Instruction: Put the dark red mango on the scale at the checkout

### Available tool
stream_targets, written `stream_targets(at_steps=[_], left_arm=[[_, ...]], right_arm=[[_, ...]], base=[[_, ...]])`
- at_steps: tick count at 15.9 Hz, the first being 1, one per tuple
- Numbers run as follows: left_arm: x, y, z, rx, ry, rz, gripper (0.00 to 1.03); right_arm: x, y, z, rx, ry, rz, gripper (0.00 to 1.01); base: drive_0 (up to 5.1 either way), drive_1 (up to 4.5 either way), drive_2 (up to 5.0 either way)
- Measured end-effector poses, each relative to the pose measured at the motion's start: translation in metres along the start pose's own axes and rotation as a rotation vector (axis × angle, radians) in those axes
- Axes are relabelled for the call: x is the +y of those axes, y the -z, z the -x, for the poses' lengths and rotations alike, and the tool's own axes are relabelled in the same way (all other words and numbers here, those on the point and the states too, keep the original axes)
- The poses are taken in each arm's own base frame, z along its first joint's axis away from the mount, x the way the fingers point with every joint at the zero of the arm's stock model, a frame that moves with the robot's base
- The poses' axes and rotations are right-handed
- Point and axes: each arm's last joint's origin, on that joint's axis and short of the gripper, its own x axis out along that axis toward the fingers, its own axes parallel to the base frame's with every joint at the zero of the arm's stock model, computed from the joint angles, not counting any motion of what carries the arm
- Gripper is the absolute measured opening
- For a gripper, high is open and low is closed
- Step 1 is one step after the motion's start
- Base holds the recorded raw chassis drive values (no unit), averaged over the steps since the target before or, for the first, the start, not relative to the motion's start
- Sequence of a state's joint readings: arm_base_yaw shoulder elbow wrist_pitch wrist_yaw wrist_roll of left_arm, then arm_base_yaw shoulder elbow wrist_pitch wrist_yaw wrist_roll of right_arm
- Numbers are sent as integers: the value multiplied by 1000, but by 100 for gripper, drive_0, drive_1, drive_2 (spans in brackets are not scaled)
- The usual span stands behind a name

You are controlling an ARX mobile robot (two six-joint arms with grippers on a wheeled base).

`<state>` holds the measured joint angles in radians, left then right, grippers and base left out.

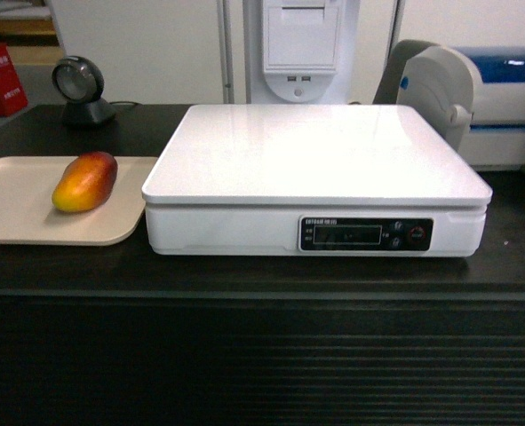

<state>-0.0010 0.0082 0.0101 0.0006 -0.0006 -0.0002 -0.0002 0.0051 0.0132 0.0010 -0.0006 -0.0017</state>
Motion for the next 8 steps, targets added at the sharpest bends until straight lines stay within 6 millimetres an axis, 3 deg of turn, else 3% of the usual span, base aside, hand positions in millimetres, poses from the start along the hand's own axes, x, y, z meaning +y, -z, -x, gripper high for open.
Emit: stream_targets(at_steps=[8], left_arm=[[0,0,0,4,0,0,98]], right_arm=[[0,0,0,5,1,-1,98]], base=[[0,0,0]])
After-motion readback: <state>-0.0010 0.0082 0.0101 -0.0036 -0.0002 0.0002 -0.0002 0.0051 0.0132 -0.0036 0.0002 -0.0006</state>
